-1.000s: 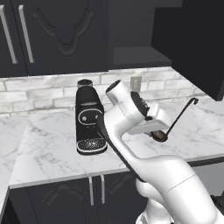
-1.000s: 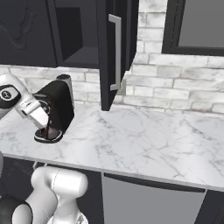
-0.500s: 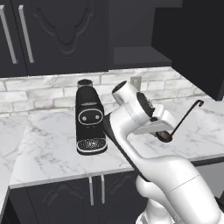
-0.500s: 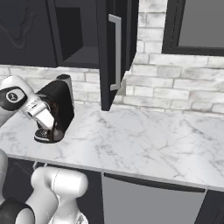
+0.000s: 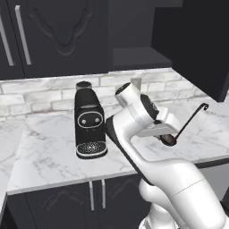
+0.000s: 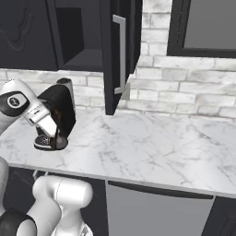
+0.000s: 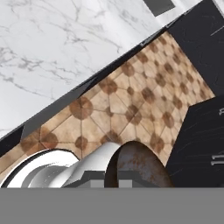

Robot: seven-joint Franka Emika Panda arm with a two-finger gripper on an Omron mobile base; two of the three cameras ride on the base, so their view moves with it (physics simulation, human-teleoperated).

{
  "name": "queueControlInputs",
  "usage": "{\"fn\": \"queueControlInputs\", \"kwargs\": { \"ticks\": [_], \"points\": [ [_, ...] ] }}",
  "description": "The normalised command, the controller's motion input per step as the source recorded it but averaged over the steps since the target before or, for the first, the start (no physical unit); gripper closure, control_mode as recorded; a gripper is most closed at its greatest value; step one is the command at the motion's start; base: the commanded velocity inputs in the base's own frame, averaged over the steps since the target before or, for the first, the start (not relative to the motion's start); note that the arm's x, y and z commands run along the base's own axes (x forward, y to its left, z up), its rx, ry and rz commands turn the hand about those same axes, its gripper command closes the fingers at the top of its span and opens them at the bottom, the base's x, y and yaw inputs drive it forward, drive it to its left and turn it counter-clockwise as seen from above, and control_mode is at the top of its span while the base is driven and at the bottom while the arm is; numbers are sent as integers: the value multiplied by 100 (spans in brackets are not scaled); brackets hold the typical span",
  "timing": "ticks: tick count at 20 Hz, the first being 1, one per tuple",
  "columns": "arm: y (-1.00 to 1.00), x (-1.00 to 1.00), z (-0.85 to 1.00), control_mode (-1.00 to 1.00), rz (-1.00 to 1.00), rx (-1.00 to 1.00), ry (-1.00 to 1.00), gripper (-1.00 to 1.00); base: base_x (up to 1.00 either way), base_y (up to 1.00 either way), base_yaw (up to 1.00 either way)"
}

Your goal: Open the cabinet and move the ladle to the pot. Then close the cabinet.

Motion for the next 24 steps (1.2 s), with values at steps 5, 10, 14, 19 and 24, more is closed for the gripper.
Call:
{"fn": "queueControlInputs", "kwargs": {
  "ticks": [5,10,14,19,24],
  "points": [
    [0,0,0,100,0,0,0,100,-34,-18,-14],
    [0,0,0,100,0,0,0,100,-48,-14,-10],
    [0,0,0,100,0,0,0,100,-59,-18,-11],
    [0,0,0,100,0,0,0,100,-54,-24,-11],
    [0,0,0,100,0,0,0,100,-31,-36,-22]
  ]
}}
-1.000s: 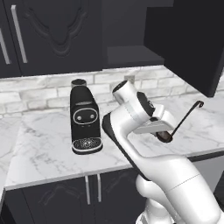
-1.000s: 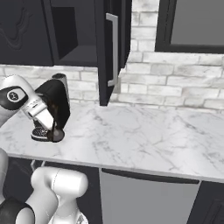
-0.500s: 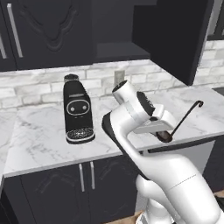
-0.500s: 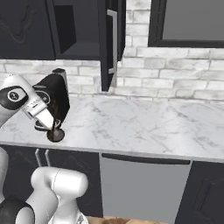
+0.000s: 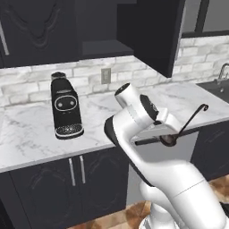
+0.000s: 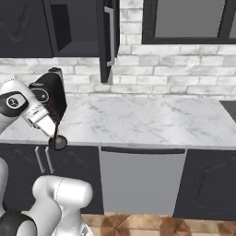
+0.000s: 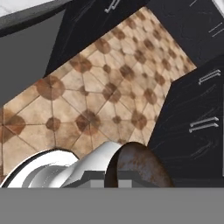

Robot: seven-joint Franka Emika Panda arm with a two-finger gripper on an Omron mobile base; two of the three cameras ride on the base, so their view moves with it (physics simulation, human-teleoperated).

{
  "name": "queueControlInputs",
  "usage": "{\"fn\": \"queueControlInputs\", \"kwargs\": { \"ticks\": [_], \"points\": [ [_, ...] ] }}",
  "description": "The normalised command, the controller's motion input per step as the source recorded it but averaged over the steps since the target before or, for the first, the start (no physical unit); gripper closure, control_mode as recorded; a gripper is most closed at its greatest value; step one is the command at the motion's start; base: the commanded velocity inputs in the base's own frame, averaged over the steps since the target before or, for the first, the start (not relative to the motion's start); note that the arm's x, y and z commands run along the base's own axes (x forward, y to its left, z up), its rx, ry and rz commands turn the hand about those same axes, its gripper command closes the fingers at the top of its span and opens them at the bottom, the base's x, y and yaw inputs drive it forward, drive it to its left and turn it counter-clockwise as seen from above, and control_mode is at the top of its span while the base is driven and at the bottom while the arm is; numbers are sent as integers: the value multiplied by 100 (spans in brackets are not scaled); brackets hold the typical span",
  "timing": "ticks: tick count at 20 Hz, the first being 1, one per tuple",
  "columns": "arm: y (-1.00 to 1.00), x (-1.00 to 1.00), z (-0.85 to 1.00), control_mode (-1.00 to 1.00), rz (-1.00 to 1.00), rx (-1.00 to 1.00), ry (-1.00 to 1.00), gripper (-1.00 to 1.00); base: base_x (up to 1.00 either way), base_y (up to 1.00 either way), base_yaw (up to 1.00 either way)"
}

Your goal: Open the cabinet and move the ladle to the pot. Then close the cabinet.

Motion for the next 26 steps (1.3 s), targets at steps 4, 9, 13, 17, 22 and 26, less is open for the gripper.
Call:
{"fn": "queueControlInputs", "kwargs": {
  "ticks": [4,9,13,17,22,26],
  "points": [
    [0,0,0,100,0,0,0,100,-14,-34,-37],
    [0,0,0,100,0,0,0,100,-14,-35,-39],
    [0,0,0,100,0,0,0,100,-27,-39,-36],
    [0,0,0,100,0,0,0,100,-26,-49,-29],
    [0,0,0,100,0,0,0,100,-7,-52,-22],
    [0,0,0,100,0,0,0,100,0,-59,-19]
  ]
}}
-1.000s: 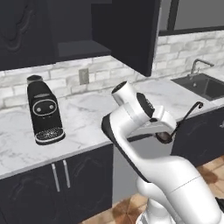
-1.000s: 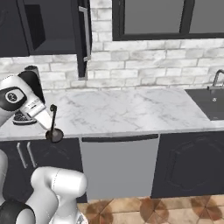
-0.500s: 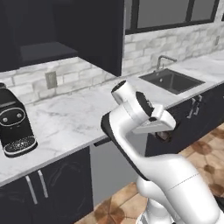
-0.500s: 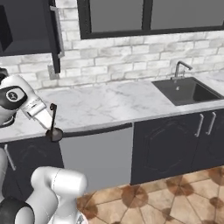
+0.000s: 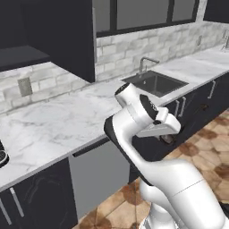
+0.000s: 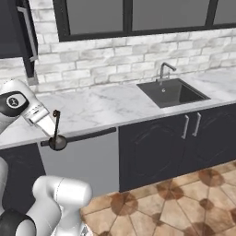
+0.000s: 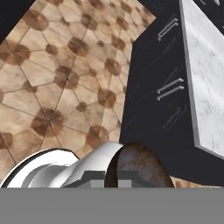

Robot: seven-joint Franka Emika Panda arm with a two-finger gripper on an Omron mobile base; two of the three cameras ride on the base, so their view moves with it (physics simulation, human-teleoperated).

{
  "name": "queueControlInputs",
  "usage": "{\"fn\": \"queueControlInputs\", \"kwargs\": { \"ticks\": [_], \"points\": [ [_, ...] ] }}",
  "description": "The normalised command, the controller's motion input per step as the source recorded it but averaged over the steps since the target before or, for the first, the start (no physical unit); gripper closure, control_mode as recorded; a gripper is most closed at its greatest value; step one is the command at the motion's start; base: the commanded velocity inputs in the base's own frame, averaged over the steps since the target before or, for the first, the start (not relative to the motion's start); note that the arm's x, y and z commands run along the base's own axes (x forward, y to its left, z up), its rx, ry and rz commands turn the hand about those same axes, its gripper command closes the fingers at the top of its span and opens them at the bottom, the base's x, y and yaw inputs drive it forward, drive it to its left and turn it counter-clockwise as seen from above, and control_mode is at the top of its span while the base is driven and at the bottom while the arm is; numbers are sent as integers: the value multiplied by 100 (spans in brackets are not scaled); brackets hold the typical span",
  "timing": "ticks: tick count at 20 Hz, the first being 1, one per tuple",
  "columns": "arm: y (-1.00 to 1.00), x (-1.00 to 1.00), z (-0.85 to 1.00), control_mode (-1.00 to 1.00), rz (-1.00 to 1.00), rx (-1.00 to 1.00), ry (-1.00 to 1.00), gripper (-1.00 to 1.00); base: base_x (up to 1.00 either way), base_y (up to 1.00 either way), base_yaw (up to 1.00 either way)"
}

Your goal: Open the cabinet and move the ladle to the pot. Then close the cabinet.

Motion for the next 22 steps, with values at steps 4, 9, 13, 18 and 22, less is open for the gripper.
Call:
{"fn": "queueControlInputs", "kwargs": {
  "ticks": [4,9,13,18,22],
  "points": [
    [0,0,0,100,0,0,0,100,0,-64,-17],
    [0,0,0,100,0,0,0,100,0,-60,-16],
    [0,0,0,100,0,0,0,100,0,-51,-24],
    [0,0,0,100,0,0,0,100,0,-38,-31],
    [0,0,0,100,0,0,0,100,2,-36,-34]
  ]
}}
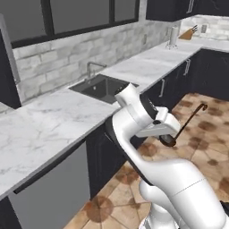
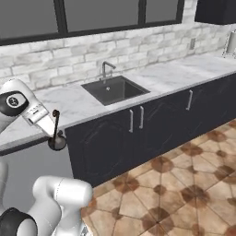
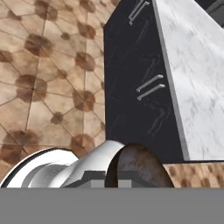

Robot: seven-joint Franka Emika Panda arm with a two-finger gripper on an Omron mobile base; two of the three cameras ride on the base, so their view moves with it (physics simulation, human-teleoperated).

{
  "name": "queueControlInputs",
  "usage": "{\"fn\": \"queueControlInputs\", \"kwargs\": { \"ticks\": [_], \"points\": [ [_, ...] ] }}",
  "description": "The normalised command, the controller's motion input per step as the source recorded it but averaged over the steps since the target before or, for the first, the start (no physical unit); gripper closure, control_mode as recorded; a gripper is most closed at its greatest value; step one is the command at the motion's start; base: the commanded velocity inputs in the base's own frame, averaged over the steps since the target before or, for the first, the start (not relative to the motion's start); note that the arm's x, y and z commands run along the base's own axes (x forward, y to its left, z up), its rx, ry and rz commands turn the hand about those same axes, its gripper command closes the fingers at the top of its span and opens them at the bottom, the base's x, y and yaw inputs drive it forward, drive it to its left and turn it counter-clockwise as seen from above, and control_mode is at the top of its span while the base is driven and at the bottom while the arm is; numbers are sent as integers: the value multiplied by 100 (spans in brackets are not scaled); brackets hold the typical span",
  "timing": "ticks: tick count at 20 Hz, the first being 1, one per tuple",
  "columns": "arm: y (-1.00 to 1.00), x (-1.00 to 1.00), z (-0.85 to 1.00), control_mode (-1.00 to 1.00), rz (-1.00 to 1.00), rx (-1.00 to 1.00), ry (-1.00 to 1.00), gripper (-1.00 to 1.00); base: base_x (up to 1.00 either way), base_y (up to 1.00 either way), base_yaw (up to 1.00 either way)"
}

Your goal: Open the cabinet and move the ladle to the pot. Then close the cabinet.

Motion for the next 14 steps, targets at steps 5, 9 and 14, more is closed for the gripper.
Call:
{"fn": "queueControlInputs", "kwargs": {
  "ticks": [5,9,14],
  "points": [
    [0,0,0,100,0,0,0,100,11,-36,-38],
    [0,0,0,100,0,0,0,100,23,-35,-38],
    [0,0,0,100,0,0,0,100,22,-33,-36]
  ]
}}
